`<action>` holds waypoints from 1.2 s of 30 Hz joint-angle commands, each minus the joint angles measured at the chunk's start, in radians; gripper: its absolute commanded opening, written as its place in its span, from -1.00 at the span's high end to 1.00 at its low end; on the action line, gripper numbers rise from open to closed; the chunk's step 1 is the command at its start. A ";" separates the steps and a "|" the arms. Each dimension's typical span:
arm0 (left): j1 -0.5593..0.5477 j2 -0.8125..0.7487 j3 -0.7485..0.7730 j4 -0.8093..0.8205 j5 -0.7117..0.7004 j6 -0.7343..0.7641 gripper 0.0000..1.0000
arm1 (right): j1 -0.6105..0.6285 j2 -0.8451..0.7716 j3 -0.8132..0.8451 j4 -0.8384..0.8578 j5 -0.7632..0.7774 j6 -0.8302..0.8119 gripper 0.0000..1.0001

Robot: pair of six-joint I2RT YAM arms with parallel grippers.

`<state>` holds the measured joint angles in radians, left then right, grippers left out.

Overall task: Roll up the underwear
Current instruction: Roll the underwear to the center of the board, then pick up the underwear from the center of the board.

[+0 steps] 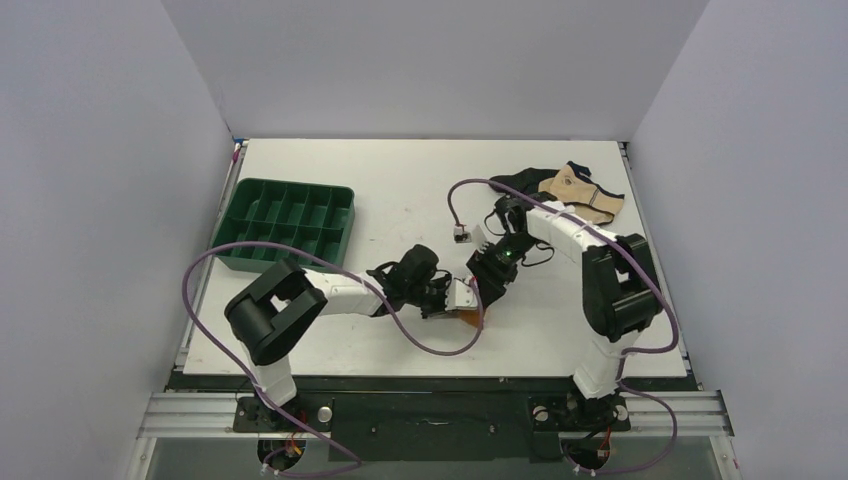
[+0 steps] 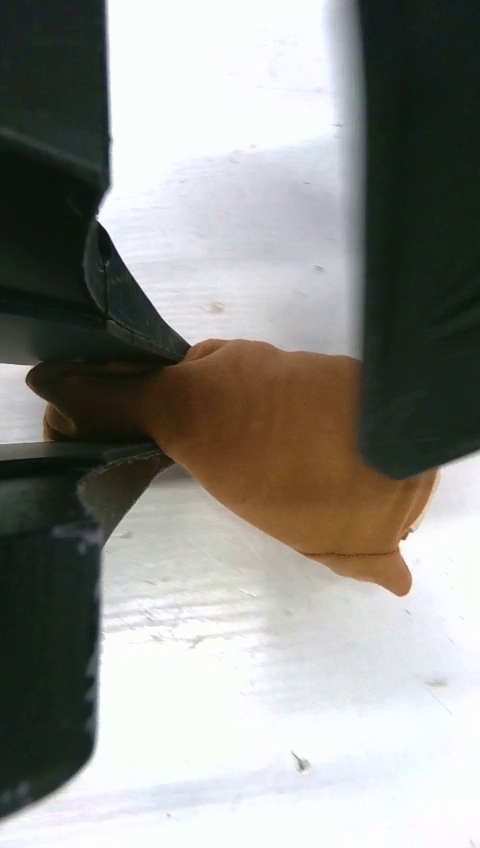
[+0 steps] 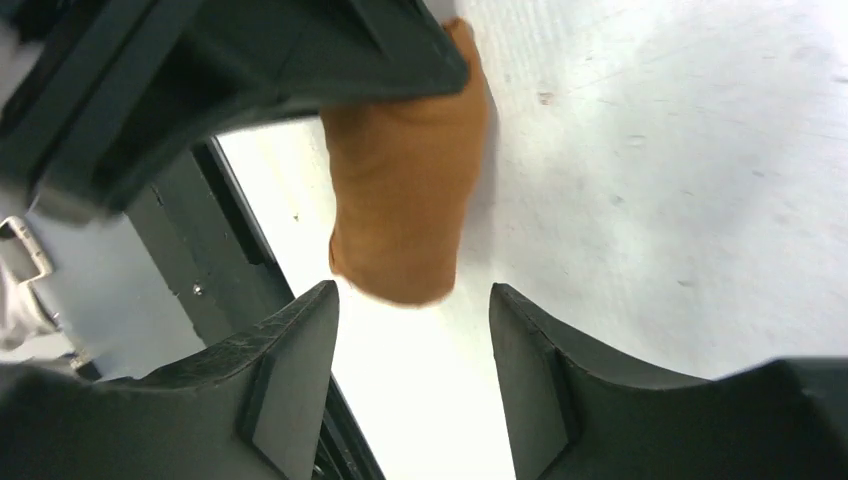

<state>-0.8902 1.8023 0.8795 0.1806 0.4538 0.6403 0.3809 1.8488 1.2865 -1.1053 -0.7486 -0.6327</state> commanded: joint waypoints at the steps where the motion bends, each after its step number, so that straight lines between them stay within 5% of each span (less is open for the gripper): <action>1: 0.039 -0.065 -0.031 -0.115 0.012 -0.049 1.00 | -0.027 -0.109 0.030 0.032 0.022 0.004 -0.09; 16: 0.197 -0.305 0.013 -0.145 -0.057 -0.237 1.00 | -0.137 -0.243 0.022 0.042 -0.007 0.003 -0.12; 36: 0.623 -0.675 -0.030 -0.351 -0.679 -0.384 1.00 | -0.171 -0.306 -0.070 0.145 -0.038 0.054 -0.12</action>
<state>-0.3454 1.1725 0.8547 -0.1253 -0.0784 0.2863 0.2165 1.5944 1.2228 -0.9939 -0.7498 -0.5861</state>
